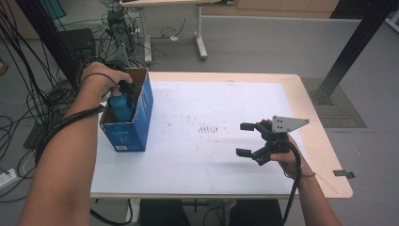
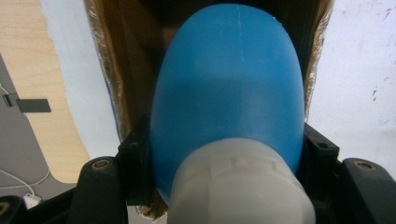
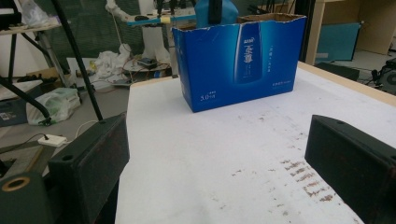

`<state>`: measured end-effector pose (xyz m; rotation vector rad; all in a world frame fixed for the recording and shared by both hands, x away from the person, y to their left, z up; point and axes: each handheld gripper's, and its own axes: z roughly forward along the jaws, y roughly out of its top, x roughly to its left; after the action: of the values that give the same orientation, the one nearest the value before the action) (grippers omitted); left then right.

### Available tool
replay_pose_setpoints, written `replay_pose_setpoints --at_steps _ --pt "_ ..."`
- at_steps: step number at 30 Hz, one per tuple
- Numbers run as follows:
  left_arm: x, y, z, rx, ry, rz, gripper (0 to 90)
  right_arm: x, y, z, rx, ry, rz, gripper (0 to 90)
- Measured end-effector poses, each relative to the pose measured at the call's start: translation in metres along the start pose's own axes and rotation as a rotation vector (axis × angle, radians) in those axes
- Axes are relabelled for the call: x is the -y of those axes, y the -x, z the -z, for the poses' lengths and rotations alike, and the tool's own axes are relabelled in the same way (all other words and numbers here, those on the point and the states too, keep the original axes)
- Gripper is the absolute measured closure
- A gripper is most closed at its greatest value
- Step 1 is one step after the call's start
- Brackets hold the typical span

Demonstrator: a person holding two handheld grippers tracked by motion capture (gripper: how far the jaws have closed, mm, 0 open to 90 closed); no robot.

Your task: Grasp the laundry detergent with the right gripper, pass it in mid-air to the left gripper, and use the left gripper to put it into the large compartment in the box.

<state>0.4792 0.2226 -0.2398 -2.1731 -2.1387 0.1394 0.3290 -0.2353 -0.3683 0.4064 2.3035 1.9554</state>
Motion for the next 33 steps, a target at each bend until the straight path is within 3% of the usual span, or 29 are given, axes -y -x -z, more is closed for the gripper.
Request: replay_pose_setpoints --at_steps 18,33 --pt "-0.001 -0.005 -0.024 -0.003 -0.033 0.003 37.3 0.003 0.0 0.001 0.007 0.001 -0.005 6.5" --pt "-0.001 -0.005 -0.031 0.0 -0.038 0.001 37.2 0.003 -0.001 0.001 0.009 0.0 -0.006 6.6"
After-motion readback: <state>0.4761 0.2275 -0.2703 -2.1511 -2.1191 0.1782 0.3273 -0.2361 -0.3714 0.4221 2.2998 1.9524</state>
